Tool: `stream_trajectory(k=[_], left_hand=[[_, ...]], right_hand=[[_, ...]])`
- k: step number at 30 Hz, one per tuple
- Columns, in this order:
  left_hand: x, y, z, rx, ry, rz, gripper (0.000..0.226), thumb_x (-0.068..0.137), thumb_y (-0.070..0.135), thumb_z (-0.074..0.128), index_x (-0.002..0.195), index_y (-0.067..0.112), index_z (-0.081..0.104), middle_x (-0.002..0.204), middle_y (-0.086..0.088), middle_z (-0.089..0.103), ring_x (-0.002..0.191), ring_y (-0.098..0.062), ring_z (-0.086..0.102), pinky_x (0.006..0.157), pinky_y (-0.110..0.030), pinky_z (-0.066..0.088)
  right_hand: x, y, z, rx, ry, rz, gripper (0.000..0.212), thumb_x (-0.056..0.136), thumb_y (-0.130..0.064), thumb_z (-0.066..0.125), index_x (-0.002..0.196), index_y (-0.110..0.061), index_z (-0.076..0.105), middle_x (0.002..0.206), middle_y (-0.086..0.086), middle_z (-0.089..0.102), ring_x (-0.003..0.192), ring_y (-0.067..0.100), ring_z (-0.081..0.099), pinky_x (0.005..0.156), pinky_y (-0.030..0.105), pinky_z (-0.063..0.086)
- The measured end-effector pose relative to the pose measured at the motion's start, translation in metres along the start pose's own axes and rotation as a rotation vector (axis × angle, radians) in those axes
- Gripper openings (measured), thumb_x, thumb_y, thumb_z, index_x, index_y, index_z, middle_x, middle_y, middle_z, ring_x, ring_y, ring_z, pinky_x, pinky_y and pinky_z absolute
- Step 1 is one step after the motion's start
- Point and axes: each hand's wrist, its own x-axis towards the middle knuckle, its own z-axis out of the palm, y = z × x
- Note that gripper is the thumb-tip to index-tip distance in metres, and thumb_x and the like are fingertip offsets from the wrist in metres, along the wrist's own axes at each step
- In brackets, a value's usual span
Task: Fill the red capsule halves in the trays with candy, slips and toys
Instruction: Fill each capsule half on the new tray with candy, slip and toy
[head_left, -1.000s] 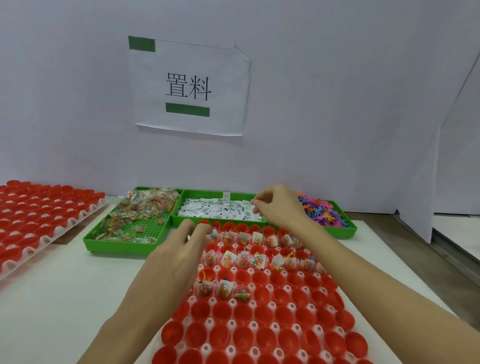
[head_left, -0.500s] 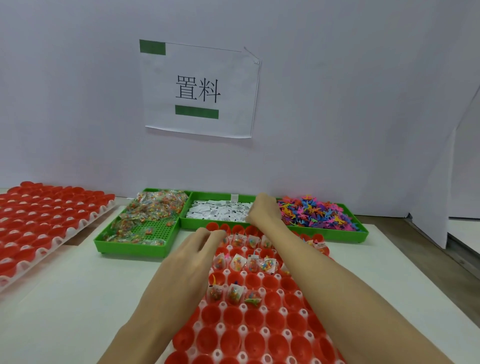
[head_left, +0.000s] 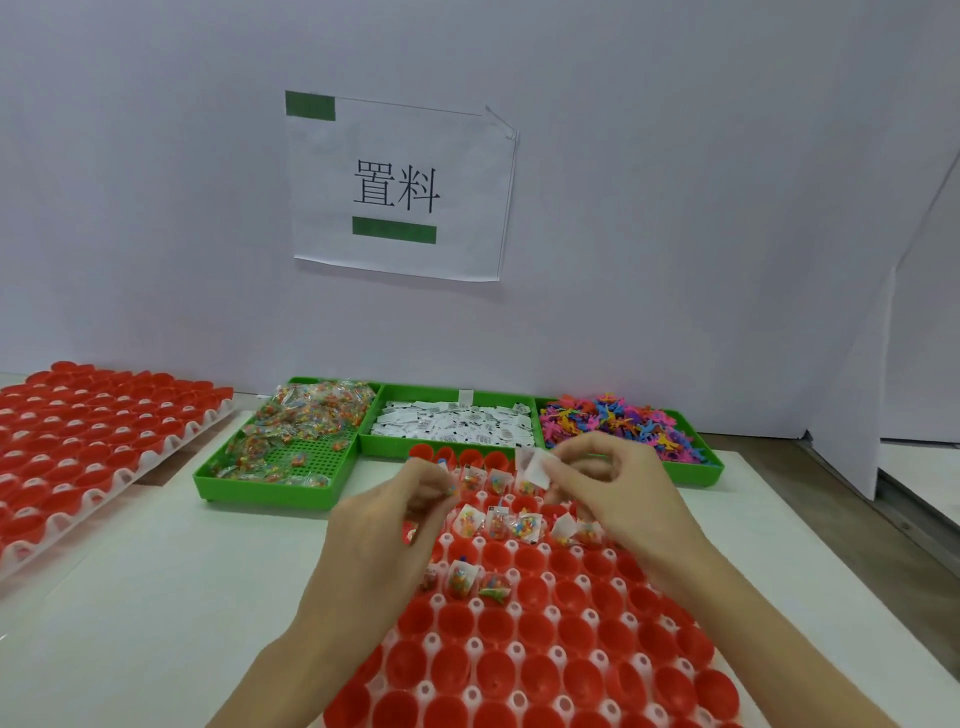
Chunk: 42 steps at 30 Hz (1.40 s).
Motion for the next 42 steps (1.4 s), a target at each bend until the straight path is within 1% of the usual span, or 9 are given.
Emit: stream_trajectory(k=[4,8,13,18,25,29,34,38,42], left_hand=[[-0.006,0.012,0.005,-0.295,-0.049,-0.15,0.023,0.085,0.008,0.08,0.099,0.026,0.076,0.085,0.011,0.076,0.079,-0.009,0.076,0.074,-0.022,0.06],[-0.01,0.024,0.008,-0.458,-0.132,-0.21,0.029,0.086,0.004,0.078,0.104,0.027,0.081,0.092,0.0,0.074,0.079,-0.019,0.076,0.074,-0.027,0.061],[-0.012,0.028,0.009,-0.535,-0.26,-0.253,0.035,0.085,0.006,0.08,0.113,0.029,0.077,0.09,-0.004,0.074,0.083,-0.023,0.073,0.08,-0.032,0.061],[-0.016,0.028,0.011,-0.563,-0.34,-0.302,0.042,0.087,0.006,0.079,0.122,0.026,0.07,0.09,-0.008,0.074,0.083,-0.026,0.073,0.082,-0.043,0.061],[-0.015,0.029,0.011,-0.603,-0.264,-0.356,0.017,0.082,0.01,0.083,0.093,0.023,0.081,0.086,-0.007,0.078,0.079,-0.024,0.076,0.078,-0.039,0.064],[-0.014,0.031,0.009,-0.578,-0.22,-0.352,0.014,0.081,0.01,0.083,0.085,0.023,0.081,0.08,-0.006,0.078,0.076,-0.021,0.076,0.074,-0.03,0.062],[0.001,0.018,-0.005,-0.475,-0.094,-0.365,0.016,0.083,0.003,0.081,0.084,0.019,0.081,0.081,-0.004,0.078,0.076,-0.019,0.076,0.074,-0.022,0.06],[0.029,-0.008,-0.013,-0.332,-0.008,-0.409,0.013,0.084,0.008,0.082,0.086,0.021,0.081,0.078,0.002,0.078,0.072,-0.012,0.075,0.068,-0.013,0.056],[0.065,-0.037,0.0,-0.134,-0.037,-0.405,0.008,0.084,0.014,0.083,0.084,0.021,0.08,0.074,0.009,0.077,0.066,-0.004,0.071,0.064,-0.016,0.056]], right_hand=[[-0.039,0.005,-0.001,0.072,0.01,-0.044,0.002,0.093,-0.015,0.073,0.094,-0.016,0.072,0.077,0.006,0.077,0.061,0.018,0.073,0.047,0.021,0.05],[-0.049,0.013,0.005,-0.044,-0.009,-0.135,0.021,0.094,-0.005,0.069,0.09,-0.025,0.075,0.085,-0.006,0.077,0.078,0.014,0.076,0.063,0.019,0.054],[-0.049,0.019,0.005,-0.092,0.017,-0.148,0.022,0.093,-0.008,0.07,0.09,-0.029,0.077,0.086,-0.011,0.077,0.084,0.007,0.074,0.076,0.02,0.058],[-0.053,0.02,0.006,-0.04,0.011,-0.135,0.023,0.092,-0.008,0.071,0.09,-0.029,0.078,0.085,-0.011,0.077,0.078,0.008,0.074,0.071,0.016,0.057],[-0.057,0.02,0.011,0.012,-0.027,-0.161,0.021,0.092,-0.006,0.072,0.094,-0.027,0.077,0.084,-0.006,0.078,0.079,0.013,0.076,0.07,0.02,0.058],[-0.058,0.02,0.011,0.042,0.012,-0.159,0.021,0.092,-0.005,0.072,0.094,-0.026,0.077,0.083,-0.003,0.077,0.076,0.015,0.076,0.07,0.024,0.059],[-0.051,0.022,0.002,0.11,0.165,-0.098,0.02,0.091,-0.004,0.073,0.099,-0.022,0.075,0.083,-0.005,0.077,0.073,0.012,0.076,0.065,0.02,0.059],[-0.046,0.024,-0.007,0.108,0.222,-0.083,0.017,0.091,-0.003,0.071,0.098,-0.019,0.074,0.083,-0.009,0.076,0.069,0.01,0.075,0.063,0.019,0.058],[-0.044,0.026,-0.012,0.113,0.254,-0.069,0.017,0.092,-0.005,0.071,0.095,-0.022,0.072,0.083,-0.008,0.077,0.071,0.012,0.076,0.074,0.03,0.06]])
